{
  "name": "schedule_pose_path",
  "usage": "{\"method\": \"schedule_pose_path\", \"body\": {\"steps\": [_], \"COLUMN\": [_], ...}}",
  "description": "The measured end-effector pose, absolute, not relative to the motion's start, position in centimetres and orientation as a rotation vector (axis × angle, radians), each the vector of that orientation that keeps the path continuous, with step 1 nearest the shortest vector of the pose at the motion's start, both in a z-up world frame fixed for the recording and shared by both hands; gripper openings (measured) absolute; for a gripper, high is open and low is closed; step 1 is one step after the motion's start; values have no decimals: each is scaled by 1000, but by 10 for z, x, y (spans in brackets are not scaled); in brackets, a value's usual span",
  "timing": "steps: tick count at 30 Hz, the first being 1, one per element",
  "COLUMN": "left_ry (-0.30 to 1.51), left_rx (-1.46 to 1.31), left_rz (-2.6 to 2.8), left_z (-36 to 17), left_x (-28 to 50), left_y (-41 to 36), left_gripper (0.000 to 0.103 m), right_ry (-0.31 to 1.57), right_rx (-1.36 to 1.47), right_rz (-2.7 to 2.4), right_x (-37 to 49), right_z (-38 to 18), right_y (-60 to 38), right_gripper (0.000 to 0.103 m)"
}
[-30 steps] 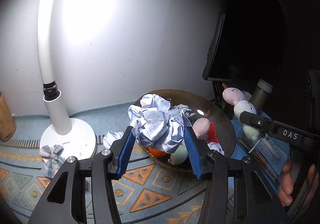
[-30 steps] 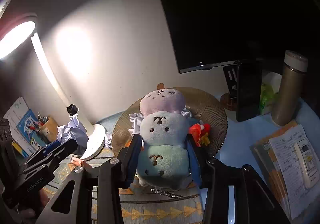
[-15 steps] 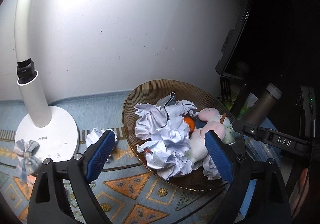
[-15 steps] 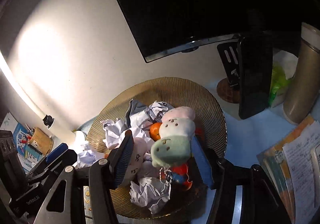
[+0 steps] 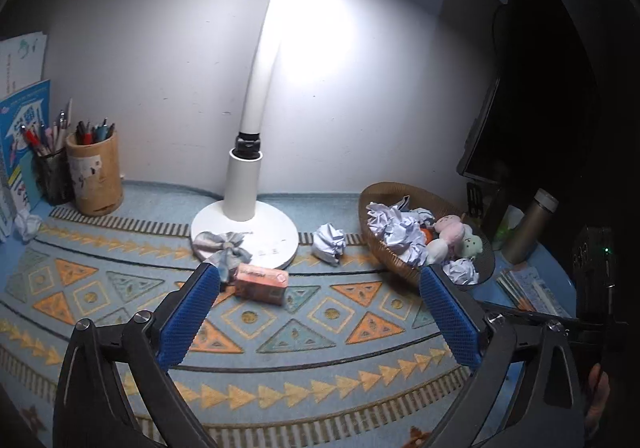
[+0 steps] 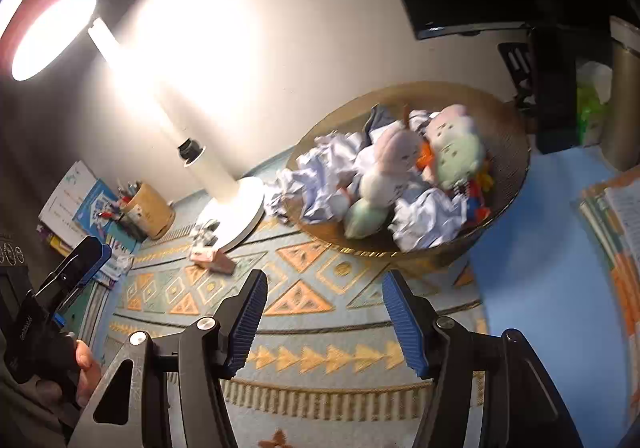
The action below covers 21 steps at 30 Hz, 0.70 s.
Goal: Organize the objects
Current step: 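Withdraw both tools from the bowl back toward the rug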
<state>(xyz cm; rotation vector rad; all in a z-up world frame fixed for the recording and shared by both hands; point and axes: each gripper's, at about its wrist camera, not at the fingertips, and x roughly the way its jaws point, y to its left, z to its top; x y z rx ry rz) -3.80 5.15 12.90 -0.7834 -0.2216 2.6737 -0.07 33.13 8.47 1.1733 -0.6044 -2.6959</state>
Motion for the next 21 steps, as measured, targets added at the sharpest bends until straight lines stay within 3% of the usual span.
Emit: {"method": "schedule_pose_path", "body": {"steps": [10, 13, 21], "left_ry": [-194, -257, -302], "left_rx": [-978, -994, -1014], "left_rz": [2816, 2836, 2823], "left_z": [39, 33, 31], "left_x": [-21, -23, -25], "left_y": [-9, -17, -21], "left_gripper": [100, 100, 100], "right_ry": [-400, -260, -205], "right_rx": [1170, 1139, 1158], "right_rz": [-2672, -2738, -2743], "right_x": [-7, -7, -11], "right_z": [28, 17, 13], "right_y": [250, 242, 236], "right_gripper": [58, 59, 61]}}
